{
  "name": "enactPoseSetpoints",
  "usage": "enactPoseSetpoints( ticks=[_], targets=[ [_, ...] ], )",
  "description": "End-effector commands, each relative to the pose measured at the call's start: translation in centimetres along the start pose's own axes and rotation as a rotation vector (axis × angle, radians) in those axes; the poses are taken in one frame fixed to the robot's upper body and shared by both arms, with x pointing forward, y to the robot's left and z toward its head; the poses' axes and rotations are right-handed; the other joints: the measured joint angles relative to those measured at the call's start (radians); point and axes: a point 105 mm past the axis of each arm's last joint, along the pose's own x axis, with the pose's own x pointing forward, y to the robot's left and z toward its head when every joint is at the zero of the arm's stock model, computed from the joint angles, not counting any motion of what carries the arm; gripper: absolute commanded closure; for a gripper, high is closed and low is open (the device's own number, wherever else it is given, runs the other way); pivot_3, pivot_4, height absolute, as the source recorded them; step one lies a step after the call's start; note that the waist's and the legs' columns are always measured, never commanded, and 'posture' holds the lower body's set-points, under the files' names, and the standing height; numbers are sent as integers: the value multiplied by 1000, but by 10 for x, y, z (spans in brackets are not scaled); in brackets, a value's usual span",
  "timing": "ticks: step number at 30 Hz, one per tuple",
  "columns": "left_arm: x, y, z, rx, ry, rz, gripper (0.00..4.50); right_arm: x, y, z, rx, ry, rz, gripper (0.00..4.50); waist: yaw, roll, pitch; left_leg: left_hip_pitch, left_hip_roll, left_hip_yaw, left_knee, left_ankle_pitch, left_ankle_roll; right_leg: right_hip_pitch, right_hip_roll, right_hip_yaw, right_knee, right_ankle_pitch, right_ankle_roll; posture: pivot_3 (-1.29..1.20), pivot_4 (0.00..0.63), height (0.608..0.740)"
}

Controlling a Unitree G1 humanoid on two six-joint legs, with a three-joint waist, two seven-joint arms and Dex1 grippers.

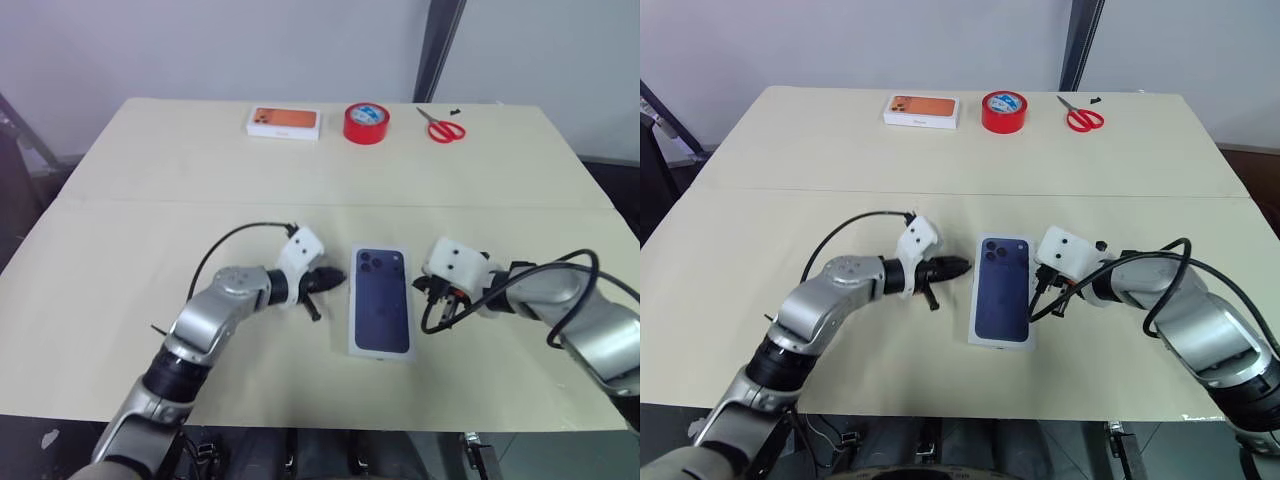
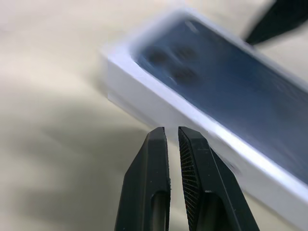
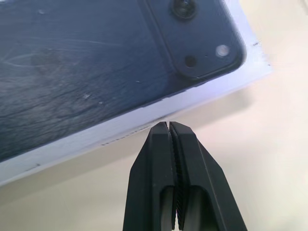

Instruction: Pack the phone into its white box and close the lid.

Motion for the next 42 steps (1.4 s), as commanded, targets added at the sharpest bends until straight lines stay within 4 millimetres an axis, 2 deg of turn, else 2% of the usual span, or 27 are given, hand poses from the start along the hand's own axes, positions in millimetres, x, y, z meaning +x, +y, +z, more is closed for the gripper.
enactPoseSetpoints(
  ticks=[1, 5, 13, 20, 24, 26, 28, 33, 37, 42],
  targets=[
    [8, 8, 20, 42, -59, 26, 4034, -11, 2, 20, -30, -93, 27, 4422, 7, 0, 0, 0, 0, 0, 0, 0, 0, 0, 0, 0, 0, 0, 0, 0, 150, 725],
    [25, 12, 15, 79, -12, 26, 4034, -6, 12, 19, -18, -97, 60, 4422, 13, 0, 0, 0, 0, 0, 0, 0, 0, 0, 0, 0, 0, 0, 0, 0, 150, 725],
    [50, 7, 1, 114, 76, -6, 4034, 12, 9, -1, 85, -2, -7, 4422, 15, 0, 0, -1, 0, 0, 1, 0, 0, 0, 0, 0, 0, 0, 0, 0, 150, 725],
    [55, 7, -3, 86, 85, 8, 4034, 18, 8, -5, 129, 26, -41, 4422, 14, -1, -1, 0, 0, 0, 2, 0, 0, 1, 0, 0, 0, 0, 0, 0, 150, 725],
    [49, 7, -2, 74, 67, 12, 4034, 16, 7, 1, 140, -2, -51, 4422, 14, -1, -1, 0, 0, 0, 2, 0, 0, 1, 0, 0, 0, 0, 0, 0, 150, 725],
    [37, 6, 1, 72, 40, -5, 4034, 5, 1, 11, 155, -58, -58, 4422, 13, -1, -1, 0, 0, 0, 2, 0, 0, 1, 0, 0, 0, 0, 0, 0, 150, 725],
    [25, 0, 2, 72, 22, -38, 4034, -6, -4, 13, 158, -73, -62, 4422, 13, 0, -1, 0, 0, 0, 2, 0, 0, 0, 0, 0, 0, 0, 0, 0, 150, 725],
    [4, -25, -7, 84, 51, -162, 4034, -17, 1, -6, 138, 9, -36, 4422, 14, 0, -1, -1, 0, 0, 1, 0, 0, 0, -1, 0, -1, 0, 0, 0, 150, 725],
    [-2, -40, -14, 82, 86, -227, 4034, -15, 18, -22, 123, 70, 31, 4422, 14, 0, -1, -1, 0, 0, 1, -1, 1, 0, -2, 0, -1, 0, 0, 0, 150, 725],
    [-3, -46, -19, 101, 121, -260, 4034, -13, 32, -24, 117, 69, 90, 4422, 12, 0, -1, 0, 0, 0, 1, -1, 2, 0, -1, 0, -1, 0, 0, 0, 150, 725]
  ],
)
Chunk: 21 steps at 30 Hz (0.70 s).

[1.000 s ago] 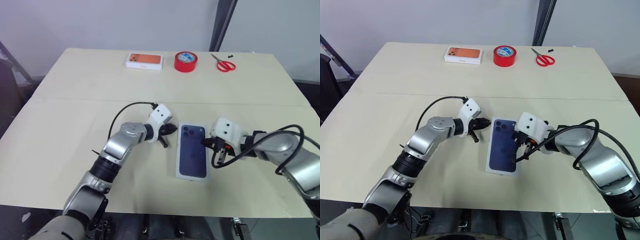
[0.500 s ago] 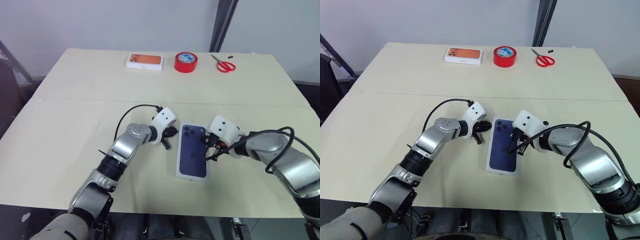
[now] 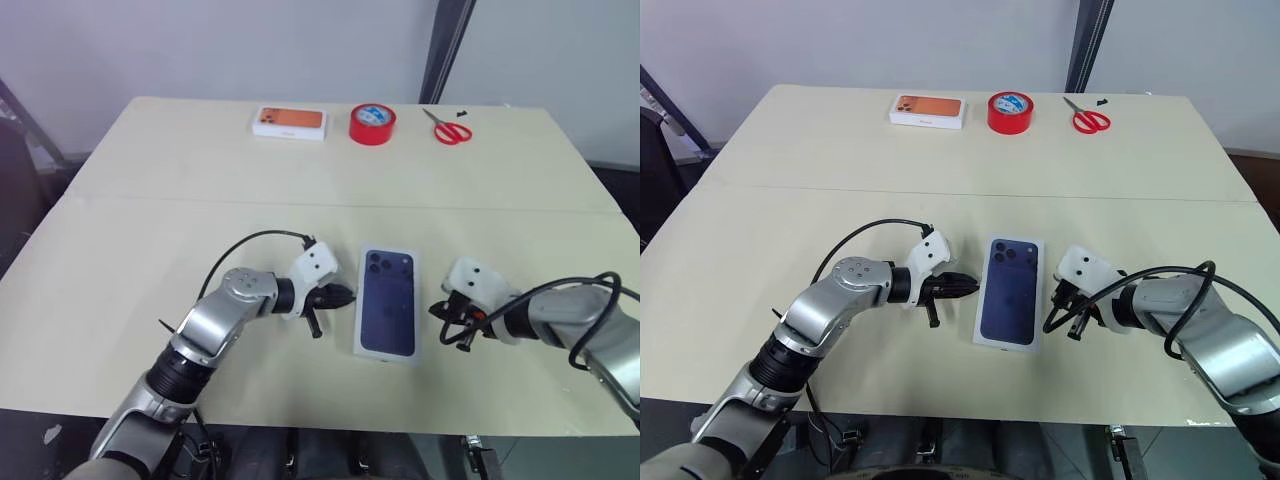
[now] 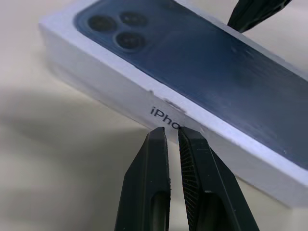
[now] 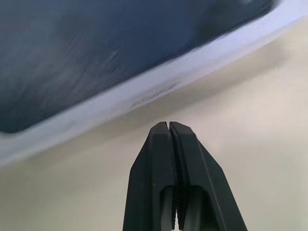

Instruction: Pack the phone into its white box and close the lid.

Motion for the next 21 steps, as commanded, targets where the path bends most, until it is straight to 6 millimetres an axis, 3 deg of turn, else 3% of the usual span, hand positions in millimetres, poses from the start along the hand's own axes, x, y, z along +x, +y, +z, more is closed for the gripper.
enactPoseSetpoints(
  ticks=[1, 7, 21],
  targets=[
    [2, -14, 5, 42, 4, -66, 4034, -1, 16, 11, -57, -40, 57, 4422, 1, 0, 0, 0, 0, 0, 0, 0, 0, 0, 0, 0, 0, 0, 0, 0, 150, 725],
    [3, -12, 5, 48, 5, -65, 4034, -1, 31, 19, -53, -86, 124, 4422, 2, 0, 0, 0, 0, 0, 1, 0, 1, 1, 0, 0, 0, 0, 0, 0, 150, 725],
    [2, -11, 17, 2, -62, -59, 4034, -8, 23, 24, -26, -113, 110, 4422, 2, 0, 0, 0, 0, 0, 1, 0, 1, 1, 1, 0, 0, 0, 0, 0, 150, 725]
  ],
)
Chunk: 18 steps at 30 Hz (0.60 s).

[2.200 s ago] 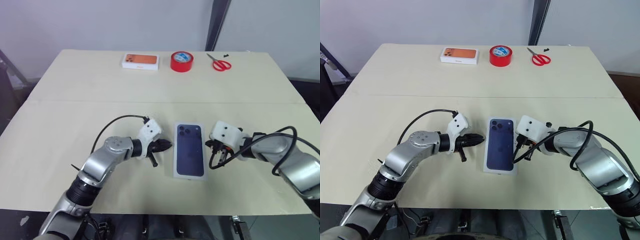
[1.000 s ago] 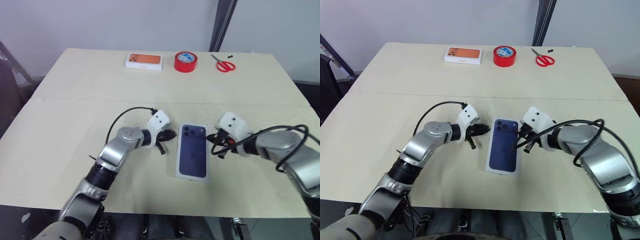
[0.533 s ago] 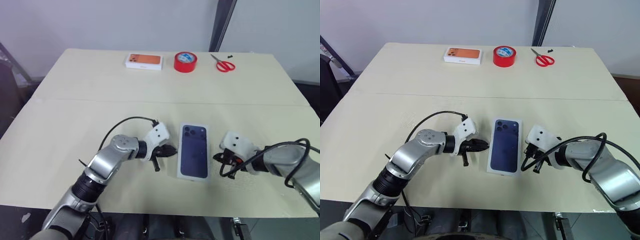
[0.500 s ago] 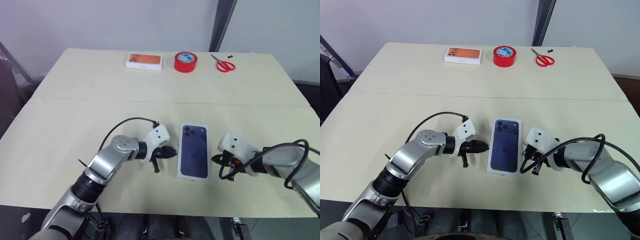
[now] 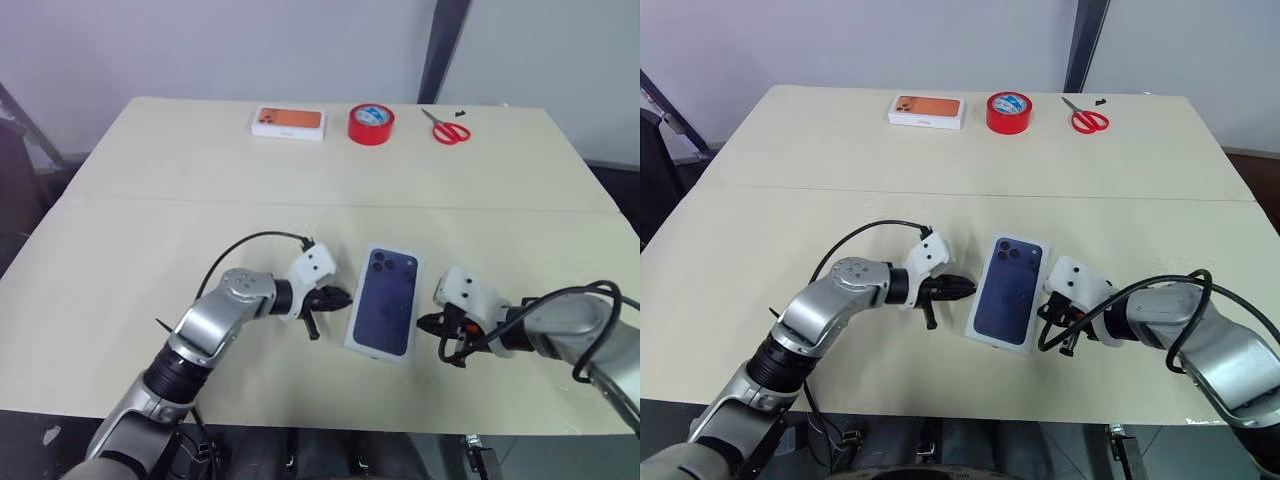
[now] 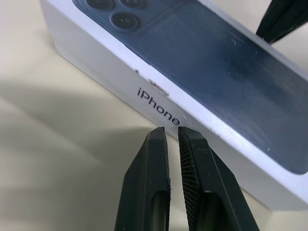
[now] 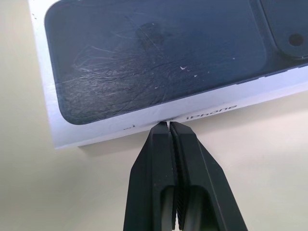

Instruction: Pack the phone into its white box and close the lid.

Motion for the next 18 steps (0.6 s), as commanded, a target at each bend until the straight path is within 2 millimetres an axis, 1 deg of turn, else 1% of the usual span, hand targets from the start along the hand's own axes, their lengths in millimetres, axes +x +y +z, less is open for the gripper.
enactPoseSetpoints(
  ticks=[1, 4, 7, 9, 15, 18],
  targets=[
    [2, -11, 16, 27, -60, -53, 4034, -8, 0, 16, -48, -60, -13, 4422, 0, 0, 0, 0, 0, 0, 0, 0, 0, 0, 0, 0, 0, 0, 0, 0, 150, 725],
    [2, -11, 16, 25, -62, -57, 4034, -9, -2, 16, -45, -63, -17, 4422, 0, 0, 0, 0, 0, 0, 0, 0, 0, 0, 0, 0, 0, 0, 0, 0, 150, 725],
    [0, -5, 7, 38, -22, -31, 4034, -4, -5, 5, -38, -10, -41, 4422, 0, 0, 0, 0, 0, 0, 0, 0, 0, 0, 0, 0, 0, 0, 0, 0, 150, 725],
    [0, -4, 3, 55, 0, -30, 4034, 0, -4, 2, -29, -5, -44, 4422, 0, 0, 0, 0, 0, 0, 0, 0, 0, 0, 0, 0, 0, 0, 0, 0, 150, 725],
    [3, -6, 3, 53, -1, -46, 4034, 4, -2, 1, -21, -7, -38, 4422, 0, 0, 0, 0, 0, 0, 0, 0, 0, 0, 0, 0, 0, 0, 0, 0, 150, 725],
    [5, -8, 4, 52, -7, -58, 4034, 2, 0, 6, -19, -29, -25, 4422, 0, 0, 0, 0, 0, 0, 0, 0, 0, 0, 0, 0, 0, 0, 0, 0, 150, 725]
  ],
)
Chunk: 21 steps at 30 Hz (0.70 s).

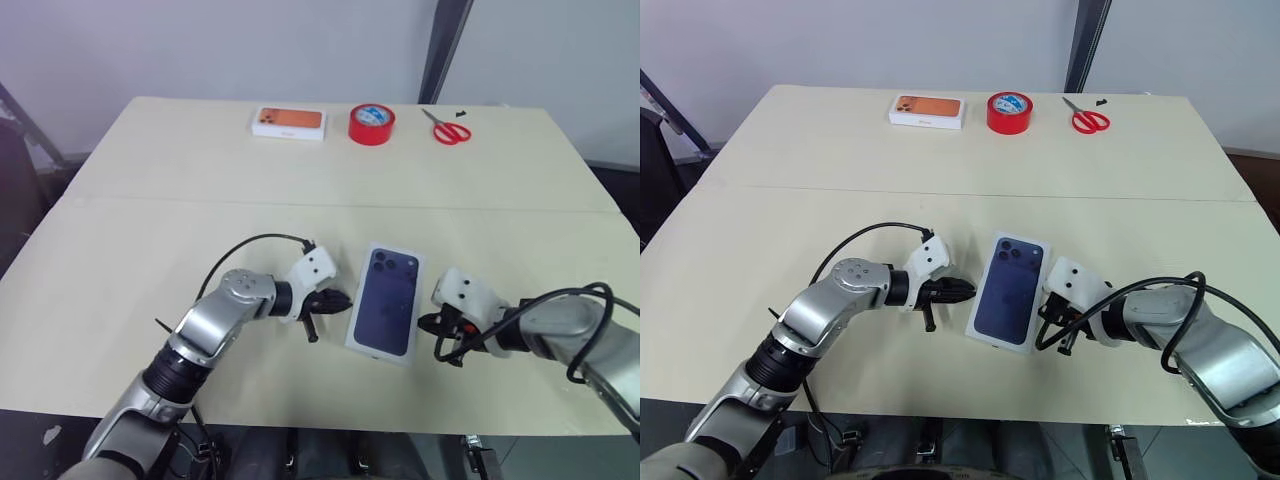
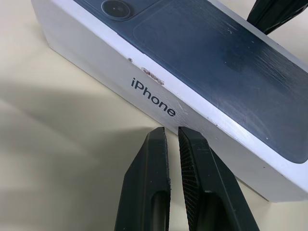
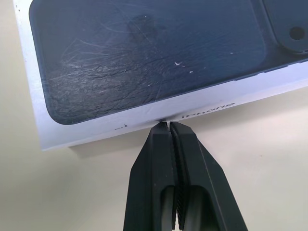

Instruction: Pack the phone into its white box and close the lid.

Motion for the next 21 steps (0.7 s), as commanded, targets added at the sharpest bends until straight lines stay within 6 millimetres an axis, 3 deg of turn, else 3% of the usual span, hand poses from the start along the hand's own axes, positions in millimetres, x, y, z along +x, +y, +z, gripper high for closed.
enactPoseSetpoints(
  ticks=[1, 13, 21],
  targets=[
    [5, -8, 12, 32, -42, -44, 4034, -4, 3, 13, -20, -57, 12, 4422, 0, 0, 0, 0, 0, 0, 0, 0, 0, 0, 0, 0, 0, 0, 0, 0, 150, 725],
    [3, -14, 27, -6, -118, -78, 4034, -14, 3, 22, -22, -94, 22, 4422, 0, 0, 0, 0, 0, 0, 0, 0, 0, 0, 0, 0, 0, 0, 0, 0, 150, 725],
    [2, -12, 27, -11, -115, -66, 4034, -14, 3, 22, -22, -94, 23, 4422, 0, 0, 0, 0, 0, 0, 0, 0, 0, 0, 0, 0, 0, 0, 0, 0, 150, 725]
  ],
)
